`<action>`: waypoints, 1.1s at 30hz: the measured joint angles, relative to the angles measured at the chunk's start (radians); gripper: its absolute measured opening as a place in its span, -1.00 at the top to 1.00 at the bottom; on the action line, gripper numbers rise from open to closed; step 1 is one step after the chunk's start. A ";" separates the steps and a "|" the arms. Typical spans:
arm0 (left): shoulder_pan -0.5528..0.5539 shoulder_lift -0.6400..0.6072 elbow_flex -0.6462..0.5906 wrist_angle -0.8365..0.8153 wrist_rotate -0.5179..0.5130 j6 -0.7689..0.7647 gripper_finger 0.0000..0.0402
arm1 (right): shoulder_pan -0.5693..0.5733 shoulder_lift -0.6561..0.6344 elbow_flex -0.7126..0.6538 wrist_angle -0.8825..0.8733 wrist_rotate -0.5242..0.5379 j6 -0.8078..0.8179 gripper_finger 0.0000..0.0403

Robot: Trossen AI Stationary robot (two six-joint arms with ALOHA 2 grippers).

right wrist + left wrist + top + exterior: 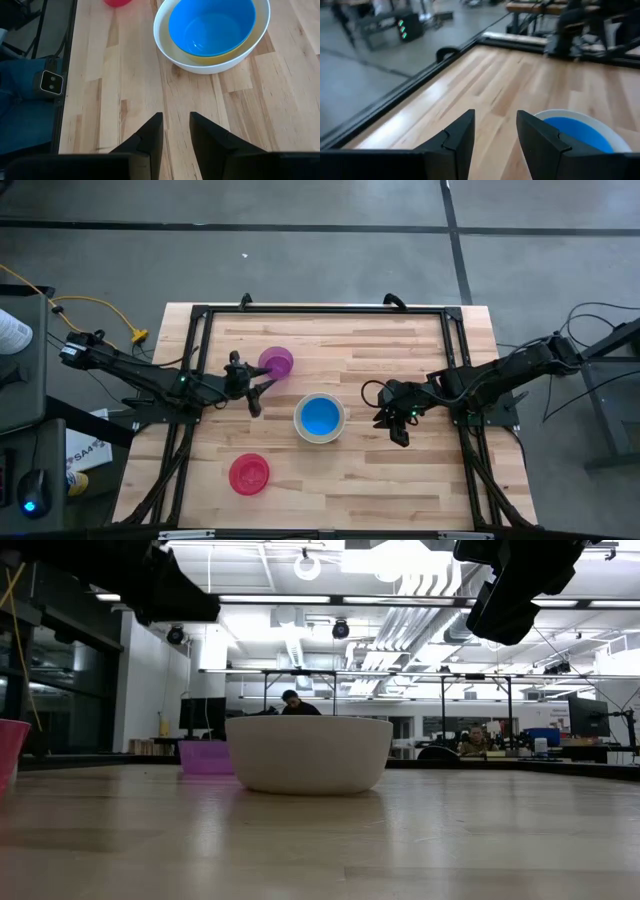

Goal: Nest bowls inside each other
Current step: Stack the violet bowl on the blue bowl

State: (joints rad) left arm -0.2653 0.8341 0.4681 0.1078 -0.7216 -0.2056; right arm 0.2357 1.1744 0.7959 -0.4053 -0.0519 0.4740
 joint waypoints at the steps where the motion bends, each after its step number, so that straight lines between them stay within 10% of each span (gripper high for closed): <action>1: 0.018 0.000 0.011 -0.029 0.004 -0.021 0.28 | 0.000 0.000 0.000 0.000 0.000 0.000 0.56; 33: 0.464 0.116 0.162 -0.557 0.567 0.046 0.28 | 0.000 0.000 0.000 0.036 0.000 0.000 0.56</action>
State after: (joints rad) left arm 0.1987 0.9497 0.6300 -0.4492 -0.1546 -0.1601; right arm 0.2358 1.1744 0.7959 -0.3691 -0.0521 0.4741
